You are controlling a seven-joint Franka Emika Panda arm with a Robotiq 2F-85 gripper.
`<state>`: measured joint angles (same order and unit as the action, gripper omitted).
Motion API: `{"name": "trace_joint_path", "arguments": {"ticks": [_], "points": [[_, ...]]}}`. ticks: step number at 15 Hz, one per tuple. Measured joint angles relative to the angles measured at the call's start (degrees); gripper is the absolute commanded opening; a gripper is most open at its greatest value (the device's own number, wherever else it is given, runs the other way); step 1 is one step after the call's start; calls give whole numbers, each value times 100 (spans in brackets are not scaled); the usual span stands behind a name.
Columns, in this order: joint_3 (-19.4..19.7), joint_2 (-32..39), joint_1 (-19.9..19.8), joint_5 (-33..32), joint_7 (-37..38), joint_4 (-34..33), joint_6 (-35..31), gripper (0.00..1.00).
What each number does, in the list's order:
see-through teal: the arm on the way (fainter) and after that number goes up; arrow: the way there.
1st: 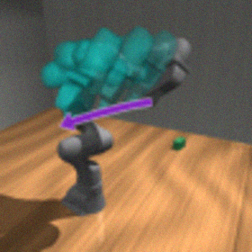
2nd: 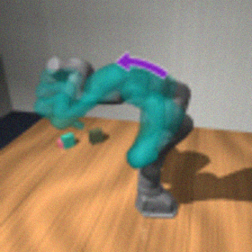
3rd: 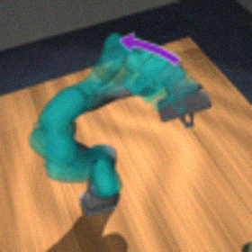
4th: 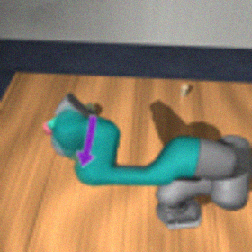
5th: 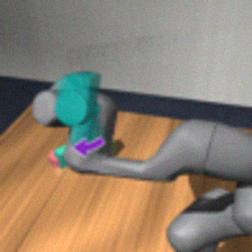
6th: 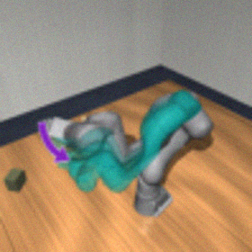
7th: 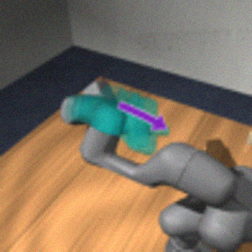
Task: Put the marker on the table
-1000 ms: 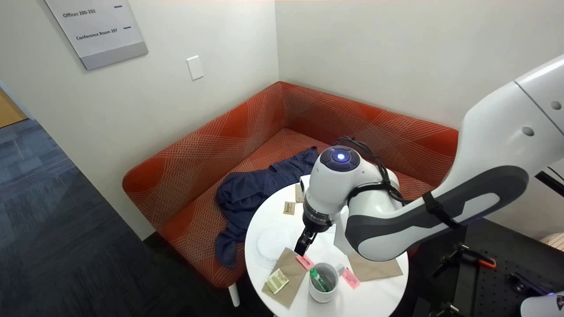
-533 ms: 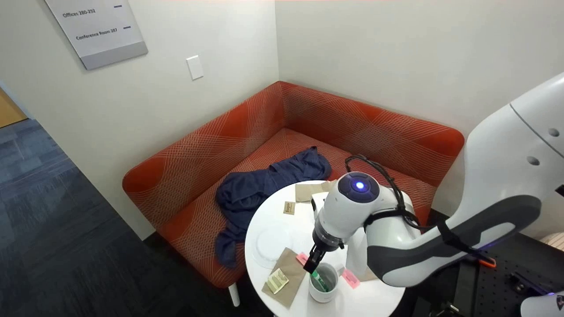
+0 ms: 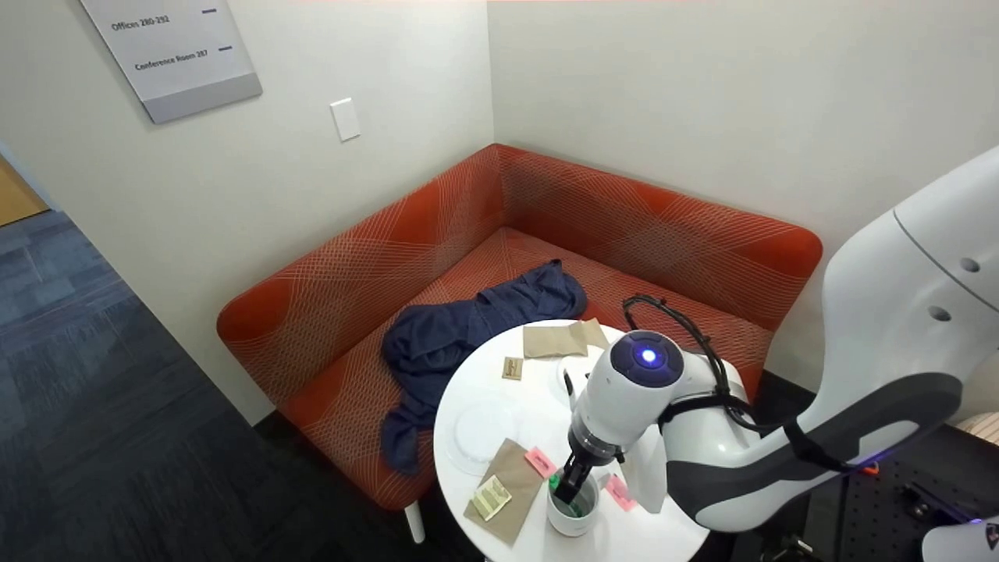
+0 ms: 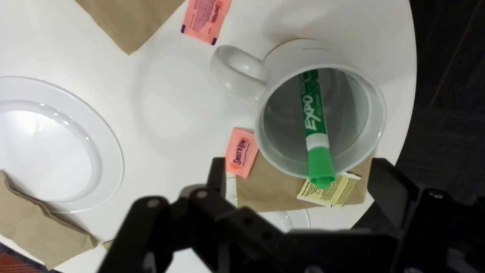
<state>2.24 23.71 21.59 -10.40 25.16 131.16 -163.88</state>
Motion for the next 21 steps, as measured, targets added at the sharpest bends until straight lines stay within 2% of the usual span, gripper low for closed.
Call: {"name": "trace_joint_path", "arguments": {"ticks": [2,4,9,13,14,16,17,18,19,21], "points": [[0,74,5,0,-1,-5,-1,71],[-3,152,8,7,-5,-29,-2,75],[-31,304,39,16,-15,-138,-3,73],[-31,344,154,15,-15,-192,-3,58],[-31,354,178,15,-15,-214,-3,45],[-31,390,214,15,-15,-292,-3,47],[-31,409,220,16,-15,-334,-3,42],[-31,429,220,22,-15,-382,-3,46],[-29,453,219,28,-15,-430,-3,42],[-27,494,214,41,-16,-512,-3,45]]}}
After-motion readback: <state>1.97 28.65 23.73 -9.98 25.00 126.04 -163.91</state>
